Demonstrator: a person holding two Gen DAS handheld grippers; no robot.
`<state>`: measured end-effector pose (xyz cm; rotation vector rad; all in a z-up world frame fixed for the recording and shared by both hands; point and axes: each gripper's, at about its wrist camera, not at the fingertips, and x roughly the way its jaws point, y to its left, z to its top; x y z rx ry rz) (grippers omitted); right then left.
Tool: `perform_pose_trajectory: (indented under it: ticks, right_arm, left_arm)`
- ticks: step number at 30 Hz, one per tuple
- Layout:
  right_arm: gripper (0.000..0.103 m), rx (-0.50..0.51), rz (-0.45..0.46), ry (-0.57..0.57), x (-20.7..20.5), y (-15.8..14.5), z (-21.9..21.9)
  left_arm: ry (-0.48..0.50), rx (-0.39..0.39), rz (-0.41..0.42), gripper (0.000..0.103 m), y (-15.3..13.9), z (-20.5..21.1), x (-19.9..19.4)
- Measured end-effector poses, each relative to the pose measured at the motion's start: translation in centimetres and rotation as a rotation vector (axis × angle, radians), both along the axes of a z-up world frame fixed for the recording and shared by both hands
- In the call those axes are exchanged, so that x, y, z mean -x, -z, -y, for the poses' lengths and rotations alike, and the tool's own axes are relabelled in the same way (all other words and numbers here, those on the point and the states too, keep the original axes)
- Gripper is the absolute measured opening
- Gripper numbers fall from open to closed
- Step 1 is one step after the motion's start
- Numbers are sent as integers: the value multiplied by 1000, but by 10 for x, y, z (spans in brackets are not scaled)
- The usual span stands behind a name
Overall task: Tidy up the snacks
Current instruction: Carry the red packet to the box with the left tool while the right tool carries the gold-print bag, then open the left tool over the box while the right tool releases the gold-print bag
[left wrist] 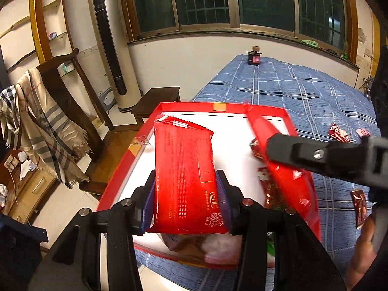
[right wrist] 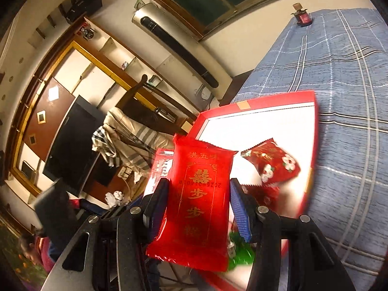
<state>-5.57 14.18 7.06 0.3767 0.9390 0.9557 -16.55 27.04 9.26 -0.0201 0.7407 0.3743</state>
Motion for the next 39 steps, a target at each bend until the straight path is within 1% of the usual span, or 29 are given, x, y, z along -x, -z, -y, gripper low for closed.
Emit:
perform_pose_trajectory:
  ticks: [4, 5, 10, 12, 13, 14, 17, 22, 23, 24, 26, 27, 32, 36, 39]
  right_arm:
    - [51, 57, 38, 18, -2, 6, -14]
    - [52, 65, 47, 22, -2, 6, -16]
    - [55, 83, 96, 45, 0, -3, -18]
    - [56, 81, 122, 62, 3, -10, -13]
    - [56, 75, 132, 73, 4, -13, -8]
    - [57, 69, 140, 85, 5, -15, -2]
    - [58, 49, 148, 130, 5, -23, 20]
    - [59, 14, 130, 233, 0, -29, 67]
    - [59, 5, 124, 260, 0, -29, 82]
    - [59, 3, 122, 282, 0, -30, 91]
    - [61, 7, 124, 332, 0, -29, 115]
    - [62, 5, 122, 363, 1, -29, 130]
    - [64, -42, 93, 502, 3, -23, 203]
    - [70, -43, 96, 612, 7, -20, 258]
    - [70, -52, 87, 681, 11, -15, 295]
  left_arm:
    - [-7, -16, -11, 44, 3, -9, -7]
    - [-9, -19, -14, 44, 4, -10, -9]
    - [-38, -52, -16, 47, 3, -14, -7]
    - [-50, -70, -7, 52, 1, -14, -4]
    - [-53, -71, -3, 57, 0, -14, -3]
    - [-55, -71, 2, 59, -1, -14, -1]
    - [-51, -69, 8, 59, -4, -11, 3]
    - [-21, -77, 15, 59, -11, 7, 7]
    - [-12, -81, 17, 60, -13, 13, 8]
    - [-5, -84, 19, 62, -14, 17, 9]
    - [11, -94, 25, 72, -16, 27, 11]
    - [24, -104, 31, 73, -18, 35, 13]
    - [104, -141, 34, 73, -22, 66, 17]
    - [173, -163, 22, 73, -21, 95, 20]
    - [231, -175, 4, 73, -18, 119, 20]
